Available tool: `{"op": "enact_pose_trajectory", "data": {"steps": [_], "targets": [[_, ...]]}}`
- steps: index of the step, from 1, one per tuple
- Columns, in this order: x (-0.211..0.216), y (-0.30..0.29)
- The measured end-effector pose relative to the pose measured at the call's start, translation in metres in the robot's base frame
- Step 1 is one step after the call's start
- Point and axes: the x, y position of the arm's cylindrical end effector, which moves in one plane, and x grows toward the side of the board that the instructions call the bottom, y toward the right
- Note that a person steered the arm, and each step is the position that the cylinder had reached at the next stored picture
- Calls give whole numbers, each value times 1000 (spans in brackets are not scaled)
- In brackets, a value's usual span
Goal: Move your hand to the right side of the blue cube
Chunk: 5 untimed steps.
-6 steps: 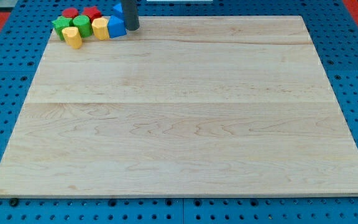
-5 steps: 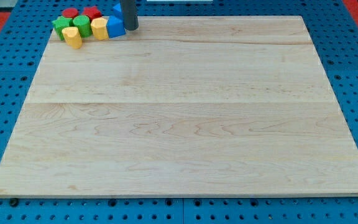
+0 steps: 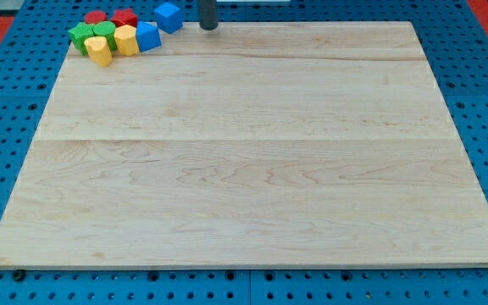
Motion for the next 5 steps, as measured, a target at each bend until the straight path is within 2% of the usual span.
{"op": "enact_pose_trajectory", "data": {"steps": [4, 5], "targets": [[0, -29], [0, -2]]}}
